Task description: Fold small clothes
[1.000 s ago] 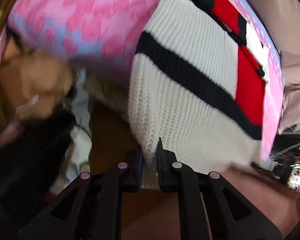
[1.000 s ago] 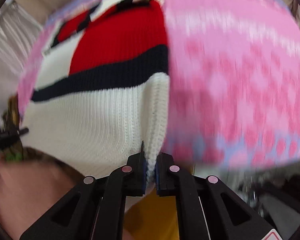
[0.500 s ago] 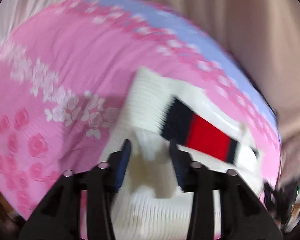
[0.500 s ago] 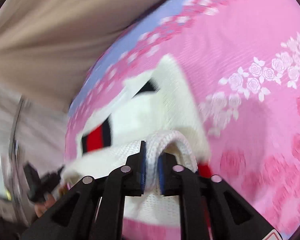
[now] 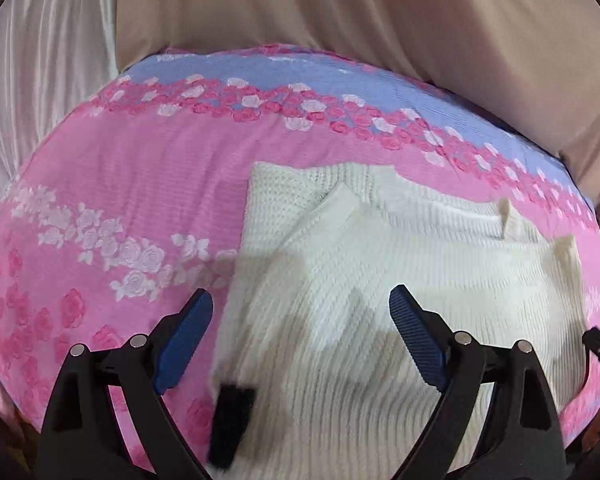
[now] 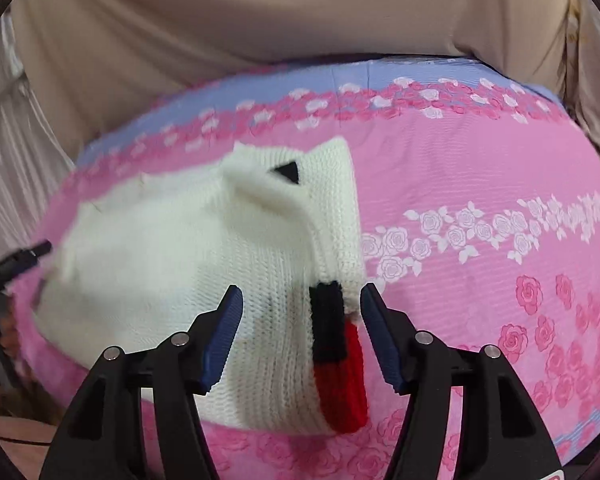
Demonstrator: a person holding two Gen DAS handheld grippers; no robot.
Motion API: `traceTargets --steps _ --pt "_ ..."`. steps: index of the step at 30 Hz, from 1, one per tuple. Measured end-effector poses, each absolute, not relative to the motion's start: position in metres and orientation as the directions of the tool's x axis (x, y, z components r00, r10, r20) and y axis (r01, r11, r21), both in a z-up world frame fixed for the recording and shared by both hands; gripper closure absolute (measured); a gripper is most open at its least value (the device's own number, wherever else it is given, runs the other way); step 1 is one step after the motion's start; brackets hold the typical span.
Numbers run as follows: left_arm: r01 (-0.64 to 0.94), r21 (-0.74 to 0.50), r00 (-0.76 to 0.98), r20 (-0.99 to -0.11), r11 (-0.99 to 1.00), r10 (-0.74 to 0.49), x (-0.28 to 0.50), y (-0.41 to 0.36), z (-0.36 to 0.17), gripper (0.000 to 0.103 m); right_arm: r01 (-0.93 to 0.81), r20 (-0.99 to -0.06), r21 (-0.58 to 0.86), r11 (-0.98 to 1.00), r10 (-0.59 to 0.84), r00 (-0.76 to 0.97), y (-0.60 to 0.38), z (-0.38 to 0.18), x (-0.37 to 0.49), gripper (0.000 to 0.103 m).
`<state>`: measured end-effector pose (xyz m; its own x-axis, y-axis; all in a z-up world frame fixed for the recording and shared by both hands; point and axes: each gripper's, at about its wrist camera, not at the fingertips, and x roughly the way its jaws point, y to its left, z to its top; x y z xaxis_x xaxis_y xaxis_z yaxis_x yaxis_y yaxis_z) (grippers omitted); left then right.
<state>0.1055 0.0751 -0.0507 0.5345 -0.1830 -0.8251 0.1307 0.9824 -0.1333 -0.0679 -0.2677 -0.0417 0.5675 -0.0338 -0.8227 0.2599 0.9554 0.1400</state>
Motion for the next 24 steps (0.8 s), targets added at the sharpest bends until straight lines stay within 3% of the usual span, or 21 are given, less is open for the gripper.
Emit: traceTargets --steps 4,6,7,8,9,10,11,14,20,22,24 --pt "0.088 -0.240 0.493 -0.833 0.967 -0.252 0.140 0.067 -0.061 0.022 0.322 -0.826 0.176 0.930 -0.039 0.562 -0.291 -0.055 -0.045 0.039" --pt "0.110 -0.231 0.446 -0.858 0.967 -0.256 0.158 0.056 -0.069 0.052 0.354 -0.828 0.185 0.917 -0.048 0.558 -0.305 -0.059 -0.025 0.035" --pt "0.123 -0.237 0.423 -0.866 0.964 -0.267 0.163 0.052 -0.072 0.079 0.360 -0.835 0.184 0.915 -0.047 0.548 -0.311 -0.063 -0.013 0.035" --pt "0.132 -0.243 0.410 -0.869 0.961 -0.276 0.165 0.049 -0.074 0.096 0.358 -0.843 0.193 0.913 -0.033 0.537 -0.314 -0.066 -0.005 0.040" --pt "0.133 -0.247 0.409 -0.868 0.960 -0.280 0.164 0.048 -0.071 0.096 0.353 -0.849 0.218 0.910 -0.002 0.528 -0.317 -0.068 0.001 0.068" --pt "0.134 -0.254 0.423 -0.860 0.958 -0.287 0.161 0.050 -0.065 0.096 0.343 -0.855 0.255 0.904 0.045 0.517 -0.318 -0.070 0.004 0.087" --pt "0.133 -0.262 0.435 -0.851 0.956 -0.294 0.157 0.052 -0.058 0.097 0.334 -0.860 0.303 0.892 0.105 0.500 -0.320 -0.074 0.009 0.095" --pt "0.108 -0.332 0.490 -0.803 0.937 -0.340 0.146 0.072 -0.018 0.097 0.313 -0.795 0.404 0.860 0.161 0.584 -0.322 -0.046 -0.007 0.096" --pt "0.107 -0.302 0.555 -0.772 0.947 -0.308 0.184 0.074 0.029 0.097 0.252 -0.597 0.597 0.762 0.211 0.774 -0.352 0.033 -0.027 0.096" --pt "0.105 -0.244 0.522 -0.812 0.964 -0.262 0.209 0.059 0.009 0.097 0.272 -0.611 0.587 0.762 0.197 0.767 -0.363 0.029 -0.004 0.096" --pt "0.086 -0.194 0.455 -0.865 0.977 -0.211 0.226 0.048 -0.026 0.097 0.328 -0.690 0.525 0.785 0.166 0.705 -0.367 0.001 0.024 0.096"
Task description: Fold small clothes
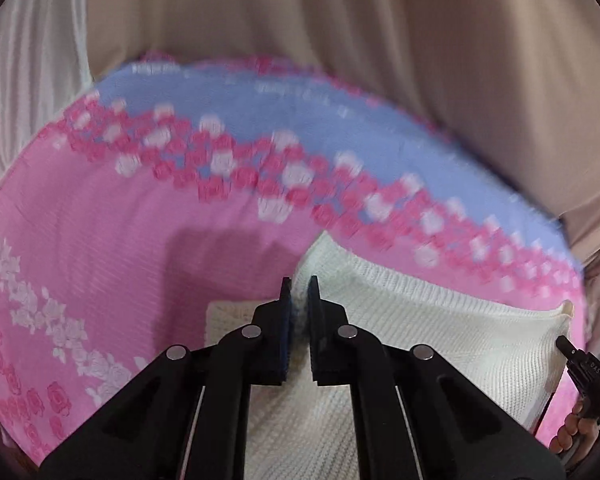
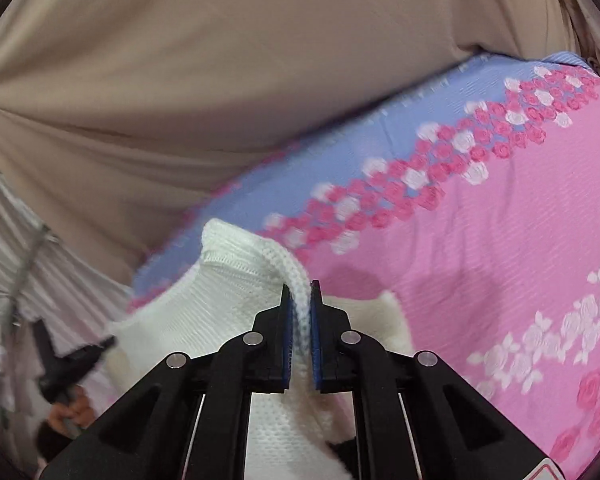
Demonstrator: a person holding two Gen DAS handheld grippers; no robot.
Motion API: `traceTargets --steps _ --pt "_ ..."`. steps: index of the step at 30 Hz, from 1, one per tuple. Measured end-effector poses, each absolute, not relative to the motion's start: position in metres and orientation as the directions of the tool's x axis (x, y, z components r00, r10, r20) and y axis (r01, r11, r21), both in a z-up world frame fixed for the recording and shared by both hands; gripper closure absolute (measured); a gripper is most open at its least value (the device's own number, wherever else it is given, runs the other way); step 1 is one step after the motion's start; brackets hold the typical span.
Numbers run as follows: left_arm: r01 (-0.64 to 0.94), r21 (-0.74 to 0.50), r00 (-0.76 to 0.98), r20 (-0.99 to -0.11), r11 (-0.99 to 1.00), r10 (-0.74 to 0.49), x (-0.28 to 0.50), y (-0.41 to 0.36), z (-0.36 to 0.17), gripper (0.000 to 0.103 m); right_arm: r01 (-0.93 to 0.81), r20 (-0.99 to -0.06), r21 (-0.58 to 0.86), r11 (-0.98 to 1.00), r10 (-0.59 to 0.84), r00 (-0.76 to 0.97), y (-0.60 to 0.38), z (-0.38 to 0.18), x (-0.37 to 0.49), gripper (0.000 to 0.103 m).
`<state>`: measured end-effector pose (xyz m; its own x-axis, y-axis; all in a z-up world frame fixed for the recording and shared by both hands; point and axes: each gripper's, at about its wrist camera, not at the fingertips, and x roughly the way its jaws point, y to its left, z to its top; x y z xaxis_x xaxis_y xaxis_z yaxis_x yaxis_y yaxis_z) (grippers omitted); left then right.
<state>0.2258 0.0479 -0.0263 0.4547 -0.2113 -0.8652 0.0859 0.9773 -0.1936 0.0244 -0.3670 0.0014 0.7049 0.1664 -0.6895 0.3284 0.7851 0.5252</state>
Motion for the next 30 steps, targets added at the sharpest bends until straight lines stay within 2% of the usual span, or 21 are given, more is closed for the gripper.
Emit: traceTargets --steps 3,4,6,8,10,11,12,14,18,20,22,23,25,26,27,28,30 --pt "0.042 -0.128 0.361 -0.923 0.991 -0.135 0.233 0.043 -0.083 0.097 0.431 -0.809 0.454 0.780 0.158 0.566 -0.371 -0.068 0.053 0.097" --pt "0.042 -0.125 0.378 -0.916 0.991 -0.131 0.230 0.044 -0.088 0.097 0.446 -0.833 0.430 0.785 0.155 0.532 -0.369 -0.083 0.056 0.097" --pt "0.059 -0.134 0.388 -0.910 0.989 -0.146 0.224 0.042 -0.083 0.095 0.448 -0.822 0.444 0.776 0.155 0.547 -0.367 -0.088 0.055 0.096" --pt "0.054 -0.176 0.386 -0.904 0.983 -0.183 0.218 0.047 -0.072 0.089 0.456 -0.812 0.470 0.756 0.167 0.559 -0.368 -0.078 0.052 0.093" --pt "0.016 -0.204 0.420 -0.887 0.979 -0.191 0.199 0.066 -0.053 0.061 0.456 -0.814 0.443 0.772 0.132 0.566 -0.367 -0.061 0.044 0.086" --pt "0.006 -0.207 0.432 -0.882 0.978 -0.189 0.191 0.073 -0.049 0.042 0.452 -0.805 0.435 0.779 0.111 0.583 -0.367 -0.047 0.031 0.079" --pt "-0.007 -0.207 0.450 -0.874 0.978 -0.182 0.173 0.086 -0.044 0.036 0.445 -0.795 0.448 0.776 0.117 0.595 -0.368 -0.040 0.018 0.060" --pt "-0.013 -0.215 0.431 -0.882 0.977 -0.188 0.147 0.104 -0.046 0.033 0.451 -0.799 0.449 0.771 0.121 0.589 -0.365 -0.034 -0.016 0.038" --pt "-0.142 -0.303 0.322 -0.914 0.942 -0.245 0.086 0.144 -0.081 0.027 0.468 -0.846 0.436 0.769 0.173 0.505 -0.344 -0.060 -0.094 0.036" --pt "-0.220 -0.362 0.288 -0.911 0.906 -0.294 0.067 0.152 -0.099 0.027 0.508 -0.846 0.486 0.712 0.237 0.477 -0.336 -0.085 -0.121 0.036" --pt "-0.224 -0.379 0.339 -0.894 0.898 -0.292 0.061 0.145 -0.094 0.026 0.530 -0.818 0.545 0.649 0.275 0.505 -0.329 -0.101 -0.134 0.035" --pt "-0.204 -0.410 0.320 -0.886 0.889 -0.335 0.064 0.137 -0.093 0.028 0.517 -0.799 0.565 0.643 0.270 0.537 -0.326 -0.098 -0.134 0.035" --pt "-0.166 -0.398 0.289 -0.894 0.902 -0.341 0.073 0.123 -0.091 0.053 0.496 -0.769 0.618 0.610 0.339 0.541 -0.321 -0.102 -0.120 0.042" --pt "-0.130 -0.383 0.258 -0.904 0.915 -0.342 0.079 0.115 -0.089 0.077 0.494 -0.768 0.621 0.609 0.344 0.540 -0.319 -0.103 -0.114 0.052" --pt "-0.124 -0.382 0.245 -0.906 0.916 -0.344 0.082 0.113 -0.086 0.079 0.483 -0.770 0.618 0.621 0.353 0.532 -0.316 -0.103 -0.104 0.083" --pt "-0.137 -0.387 0.263 -0.902 0.912 -0.343 0.081 0.115 -0.076 0.080 0.480 -0.780 0.604 0.637 0.349 0.519 -0.314 -0.101 -0.097 0.091" --pt "-0.129 -0.399 0.284 -0.892 0.908 -0.351 0.072 0.125 -0.057 0.084 0.480 -0.792 0.578 0.660 0.310 0.526 -0.315 -0.085 -0.092 0.093"
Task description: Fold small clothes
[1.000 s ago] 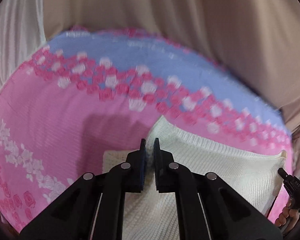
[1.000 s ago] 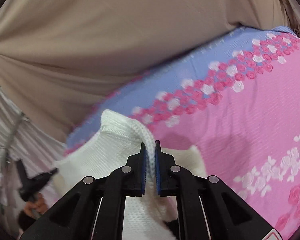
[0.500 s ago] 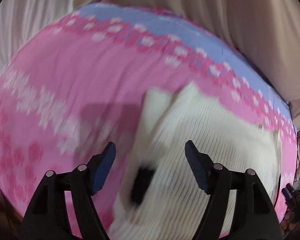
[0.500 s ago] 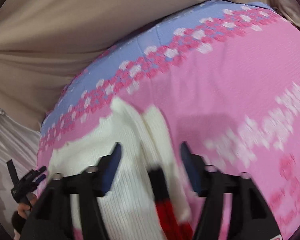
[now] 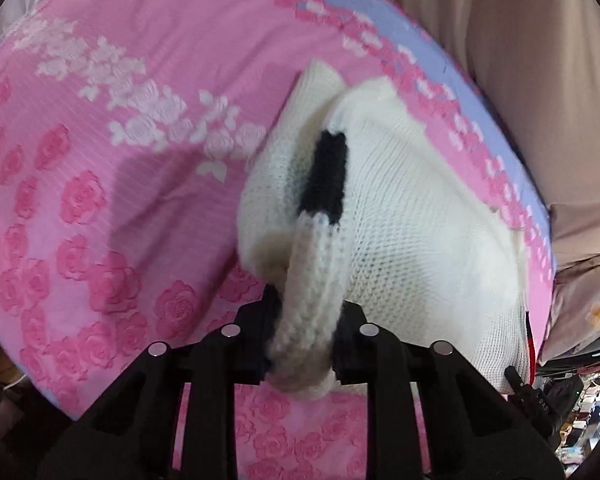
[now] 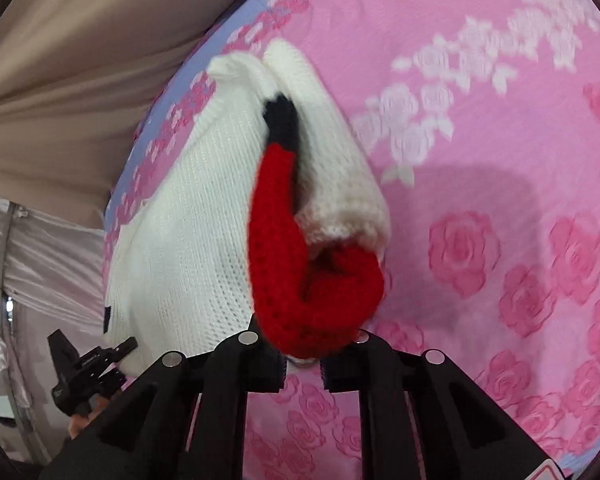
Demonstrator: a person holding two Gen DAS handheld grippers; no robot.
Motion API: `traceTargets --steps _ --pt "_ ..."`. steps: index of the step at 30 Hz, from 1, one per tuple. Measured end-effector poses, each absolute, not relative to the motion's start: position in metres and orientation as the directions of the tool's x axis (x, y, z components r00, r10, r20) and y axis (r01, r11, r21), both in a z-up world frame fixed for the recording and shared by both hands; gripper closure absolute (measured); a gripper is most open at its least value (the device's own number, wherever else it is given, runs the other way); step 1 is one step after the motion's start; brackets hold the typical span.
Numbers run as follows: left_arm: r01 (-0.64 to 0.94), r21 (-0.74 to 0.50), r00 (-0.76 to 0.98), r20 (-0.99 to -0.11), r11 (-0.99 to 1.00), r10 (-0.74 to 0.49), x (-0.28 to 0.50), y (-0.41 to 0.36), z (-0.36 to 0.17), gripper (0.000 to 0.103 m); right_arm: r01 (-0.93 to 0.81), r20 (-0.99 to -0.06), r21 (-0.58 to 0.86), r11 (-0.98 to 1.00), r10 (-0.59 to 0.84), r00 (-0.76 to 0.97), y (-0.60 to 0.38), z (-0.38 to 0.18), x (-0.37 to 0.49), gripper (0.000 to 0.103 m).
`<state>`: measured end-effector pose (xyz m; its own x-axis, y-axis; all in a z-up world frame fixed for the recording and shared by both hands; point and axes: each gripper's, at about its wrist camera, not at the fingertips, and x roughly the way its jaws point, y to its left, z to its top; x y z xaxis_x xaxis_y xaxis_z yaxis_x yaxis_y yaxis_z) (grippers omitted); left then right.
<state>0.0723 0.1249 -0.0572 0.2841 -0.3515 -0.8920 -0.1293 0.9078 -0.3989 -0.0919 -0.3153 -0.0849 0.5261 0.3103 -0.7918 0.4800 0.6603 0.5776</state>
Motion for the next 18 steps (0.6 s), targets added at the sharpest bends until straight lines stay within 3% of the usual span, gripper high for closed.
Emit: traceTargets --steps 5,10,14,16,17,18 --pt "-0.110 -0.373 0.186 -0.918 0.921 -0.350 0.026 0.150 -0.055 0.090 0.487 -0.796 0.542 0.685 0.234 0.558 -0.335 -0.037 -0.142 0.095" --pt "-0.092 -0.286 0.100 -0.956 0.954 -0.277 -0.015 0.150 -0.097 0.090 0.564 -0.885 0.436 0.702 0.220 0.411 -0.342 -0.073 -0.210 0.095" --pt "-0.023 -0.257 0.142 -0.957 0.966 -0.252 -0.010 0.136 -0.079 0.077 0.563 -0.903 0.407 0.719 0.223 0.368 -0.333 -0.106 -0.230 0.091" --pt "0.011 -0.232 0.224 -0.948 0.973 -0.228 -0.001 0.136 -0.054 0.061 0.576 -0.903 0.409 0.708 0.223 0.367 -0.338 -0.099 -0.225 0.079" --pt "0.014 -0.228 0.296 -0.929 0.974 -0.221 0.005 0.138 -0.036 0.045 0.574 -0.908 0.391 0.719 0.198 0.370 -0.340 -0.090 -0.220 0.070" --pt "0.013 -0.232 0.341 -0.914 0.973 -0.222 0.011 0.138 -0.026 0.037 0.568 -0.913 0.362 0.739 0.158 0.376 -0.342 -0.081 -0.216 0.061"
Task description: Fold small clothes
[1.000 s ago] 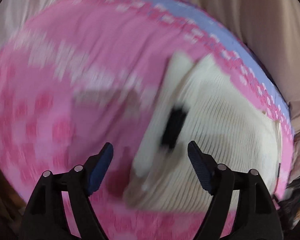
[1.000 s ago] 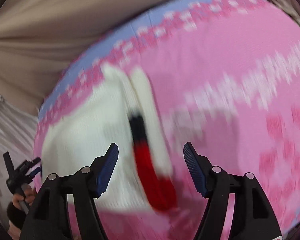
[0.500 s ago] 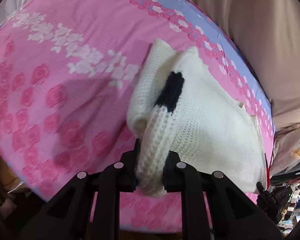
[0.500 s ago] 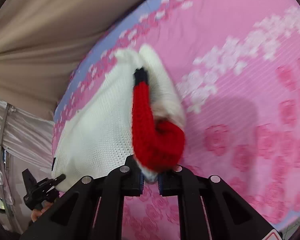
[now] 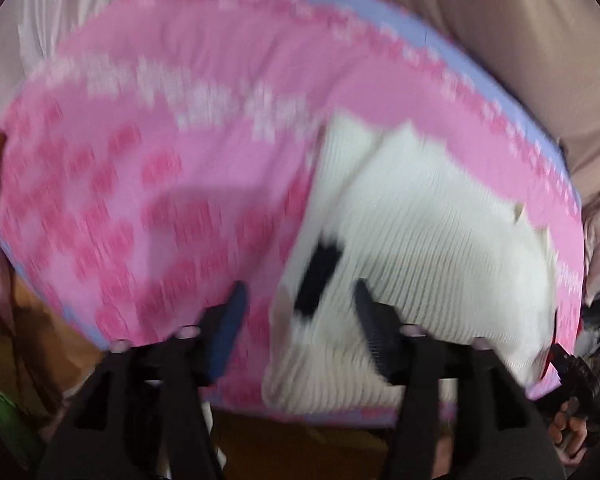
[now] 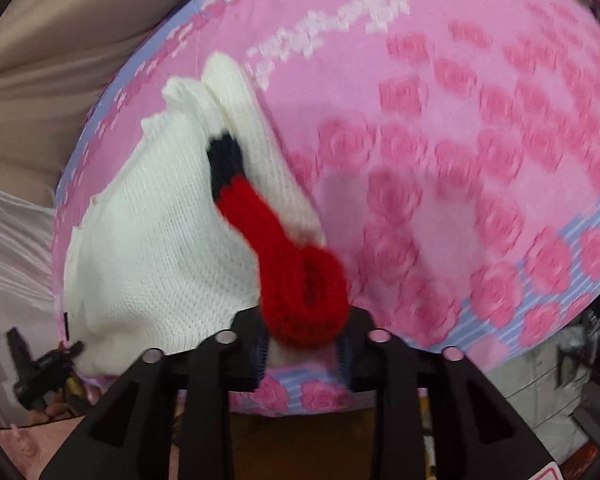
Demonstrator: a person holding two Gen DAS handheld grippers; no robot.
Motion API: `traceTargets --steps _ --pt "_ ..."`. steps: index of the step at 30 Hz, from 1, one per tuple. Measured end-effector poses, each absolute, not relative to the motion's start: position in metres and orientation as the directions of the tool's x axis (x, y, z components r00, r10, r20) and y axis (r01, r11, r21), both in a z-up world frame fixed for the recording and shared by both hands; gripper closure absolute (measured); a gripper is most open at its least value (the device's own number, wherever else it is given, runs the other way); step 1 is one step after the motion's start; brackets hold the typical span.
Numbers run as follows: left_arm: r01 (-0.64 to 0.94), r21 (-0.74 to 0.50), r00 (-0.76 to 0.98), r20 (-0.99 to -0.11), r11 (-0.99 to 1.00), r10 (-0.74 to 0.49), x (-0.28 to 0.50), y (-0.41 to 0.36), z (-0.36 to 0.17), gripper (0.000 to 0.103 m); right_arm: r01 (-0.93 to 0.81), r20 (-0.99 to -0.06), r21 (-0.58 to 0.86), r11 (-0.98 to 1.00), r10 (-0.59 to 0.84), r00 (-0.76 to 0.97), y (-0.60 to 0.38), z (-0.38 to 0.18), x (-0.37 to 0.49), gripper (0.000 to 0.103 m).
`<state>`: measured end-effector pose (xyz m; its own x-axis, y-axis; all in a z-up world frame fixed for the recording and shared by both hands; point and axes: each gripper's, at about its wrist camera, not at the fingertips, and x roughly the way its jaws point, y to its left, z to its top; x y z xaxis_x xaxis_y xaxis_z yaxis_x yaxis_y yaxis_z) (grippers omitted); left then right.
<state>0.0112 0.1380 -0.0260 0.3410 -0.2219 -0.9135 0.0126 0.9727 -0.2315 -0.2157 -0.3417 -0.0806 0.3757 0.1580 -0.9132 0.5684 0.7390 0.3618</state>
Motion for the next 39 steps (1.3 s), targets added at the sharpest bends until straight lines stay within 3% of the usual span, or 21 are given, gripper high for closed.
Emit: traceTargets --steps 3,8,10,11,12,13,14,15,18,21,24,26,27,30,32,35,39 --pt "0.030 -0.273 0.397 -0.880 0.962 -0.262 0.044 0.126 -0.011 0.031 0.531 -0.887 0.298 0.793 0.024 0.461 -0.347 -0.047 -0.195 0.040" --pt "0.046 -0.319 0.353 -0.881 0.947 -0.314 0.100 0.083 -0.046 0.029 0.438 -0.833 0.332 0.835 0.041 0.552 -0.343 -0.036 -0.113 0.040" --pt "0.013 -0.329 0.292 -0.902 0.944 -0.319 0.112 0.073 -0.072 0.050 0.392 -0.833 0.337 0.856 0.077 0.548 -0.333 -0.046 -0.078 0.040" --pt "0.004 -0.329 0.272 -0.908 0.944 -0.318 0.114 0.069 -0.081 0.074 0.382 -0.840 0.330 0.863 0.084 0.536 -0.327 -0.051 -0.065 0.041" --pt "-0.007 -0.314 0.271 -0.914 0.949 -0.301 0.112 0.068 -0.083 0.090 0.384 -0.855 0.306 0.871 0.075 0.512 -0.322 -0.061 -0.053 0.042" --pt "-0.021 -0.331 0.279 -0.908 0.943 -0.312 0.111 0.070 -0.081 0.091 0.386 -0.866 0.293 0.875 0.072 0.495 -0.319 -0.068 -0.046 0.046" --pt "-0.032 -0.351 0.299 -0.897 0.936 -0.327 0.109 0.073 -0.076 0.093 0.388 -0.874 0.286 0.876 0.072 0.480 -0.315 -0.075 -0.041 0.076" --pt "-0.032 -0.373 0.333 -0.879 0.927 -0.342 0.106 0.078 -0.064 0.093 0.391 -0.874 0.297 0.871 0.084 0.478 -0.313 -0.078 -0.039 0.095" --pt "-0.015 -0.371 0.387 -0.858 0.928 -0.337 0.107 0.086 -0.040 0.094 0.384 -0.783 0.414 0.825 0.108 0.612 -0.322 -0.044 -0.054 0.096" --pt "-0.039 -0.343 0.368 -0.878 0.938 -0.306 0.118 0.087 -0.056 0.097 0.389 -0.715 0.472 0.792 0.086 0.693 -0.345 -0.009 -0.067 0.096" --pt "-0.059 -0.298 0.335 -0.905 0.953 -0.262 0.129 0.080 -0.089 0.097 0.446 -0.774 0.420 0.790 0.056 0.631 -0.365 -0.032 -0.057 0.097" --pt "-0.026 -0.251 0.356 -0.907 0.968 -0.226 0.127 0.071 -0.085 0.097 0.488 -0.852 0.354 0.798 0.060 0.520 -0.370 -0.077 -0.045 0.098" --pt "-0.005 -0.227 0.352 -0.912 0.974 -0.211 0.126 0.066 -0.078 0.095 0.482 -0.842 0.361 0.798 0.056 0.537 -0.370 -0.087 -0.045 0.098" --pt "0.016 -0.192 0.387 -0.904 0.981 -0.183 0.114 0.068 -0.054 0.088 0.507 -0.833 0.404 0.762 0.076 0.549 -0.372 -0.073 -0.044 0.088" --pt "0.006 -0.191 0.435 -0.883 0.982 -0.174 0.097 0.075 -0.030 0.070 0.522 -0.831 0.368 0.770 0.020 0.556 -0.369 -0.052 -0.052 0.079" --pt "0.082 -0.259 0.415 -0.869 0.962 -0.269 0.070 0.057 -0.011 0.067 0.448 -0.787 0.350 0.823 -0.002 0.617 -0.344 -0.016 -0.071 0.076" --pt "0.259 -0.279 0.270 -0.899 0.925 -0.346 0.037 -0.010 -0.028 0.066 0.168 -0.802 0.382 0.909 0.235 0.550 -0.244 -0.015 -0.063 0.077"
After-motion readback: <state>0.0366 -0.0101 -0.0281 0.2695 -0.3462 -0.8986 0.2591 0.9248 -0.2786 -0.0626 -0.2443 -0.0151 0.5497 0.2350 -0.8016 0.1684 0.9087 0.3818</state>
